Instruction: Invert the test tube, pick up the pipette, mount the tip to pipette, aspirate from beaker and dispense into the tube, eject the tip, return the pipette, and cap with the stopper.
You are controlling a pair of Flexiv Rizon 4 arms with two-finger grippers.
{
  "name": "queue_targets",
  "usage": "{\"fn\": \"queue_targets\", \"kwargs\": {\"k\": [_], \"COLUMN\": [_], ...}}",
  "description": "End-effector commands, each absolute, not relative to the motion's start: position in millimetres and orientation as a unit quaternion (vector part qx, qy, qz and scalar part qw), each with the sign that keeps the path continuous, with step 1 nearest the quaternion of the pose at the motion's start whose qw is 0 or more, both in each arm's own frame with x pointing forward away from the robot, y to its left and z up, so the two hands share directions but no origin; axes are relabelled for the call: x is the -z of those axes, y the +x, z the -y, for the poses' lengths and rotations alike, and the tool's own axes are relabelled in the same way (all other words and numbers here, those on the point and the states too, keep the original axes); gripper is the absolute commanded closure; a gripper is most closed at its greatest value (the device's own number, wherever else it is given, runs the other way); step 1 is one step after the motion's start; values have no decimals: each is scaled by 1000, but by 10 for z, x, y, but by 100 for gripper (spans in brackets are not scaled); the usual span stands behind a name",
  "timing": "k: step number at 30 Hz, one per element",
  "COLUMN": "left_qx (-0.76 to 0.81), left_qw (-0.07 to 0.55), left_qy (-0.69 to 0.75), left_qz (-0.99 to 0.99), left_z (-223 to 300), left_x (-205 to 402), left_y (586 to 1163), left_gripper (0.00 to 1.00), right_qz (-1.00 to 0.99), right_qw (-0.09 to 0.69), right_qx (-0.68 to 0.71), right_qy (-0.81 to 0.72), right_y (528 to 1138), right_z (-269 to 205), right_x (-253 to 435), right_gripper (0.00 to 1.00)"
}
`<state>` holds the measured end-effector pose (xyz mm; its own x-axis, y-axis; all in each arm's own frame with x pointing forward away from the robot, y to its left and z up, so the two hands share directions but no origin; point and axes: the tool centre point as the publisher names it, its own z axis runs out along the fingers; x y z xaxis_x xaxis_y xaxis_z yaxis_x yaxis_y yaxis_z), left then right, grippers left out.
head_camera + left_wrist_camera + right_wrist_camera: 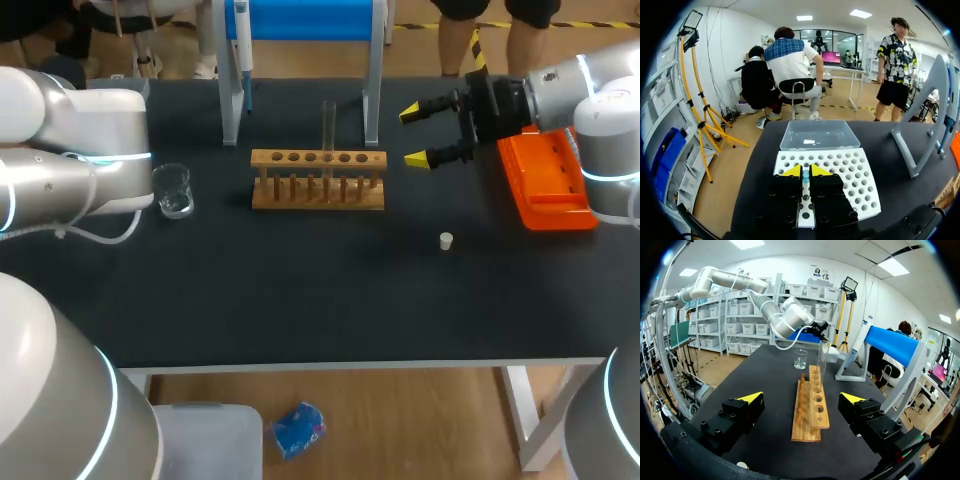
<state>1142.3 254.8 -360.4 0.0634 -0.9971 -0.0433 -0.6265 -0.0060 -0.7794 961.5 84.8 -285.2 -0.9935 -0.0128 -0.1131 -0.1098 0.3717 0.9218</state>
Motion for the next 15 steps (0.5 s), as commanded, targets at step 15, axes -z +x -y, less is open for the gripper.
{"fn": "queue_targets", "kwargs": {"k": [15], "left_qx": [280], "left_qw": [339], "left_qy": [-651], "left_qz": [-619], "left_z": [-2550], "left_x": [3542], "left_y": [11454], "left_gripper": [100], "right_qz": [-827], "right_qw": [44], "right_qx": [-559], "right_qy": [-37], "right_y": [9612], "right_z": [-844], "right_x": [2854], "right_gripper": [0]}}
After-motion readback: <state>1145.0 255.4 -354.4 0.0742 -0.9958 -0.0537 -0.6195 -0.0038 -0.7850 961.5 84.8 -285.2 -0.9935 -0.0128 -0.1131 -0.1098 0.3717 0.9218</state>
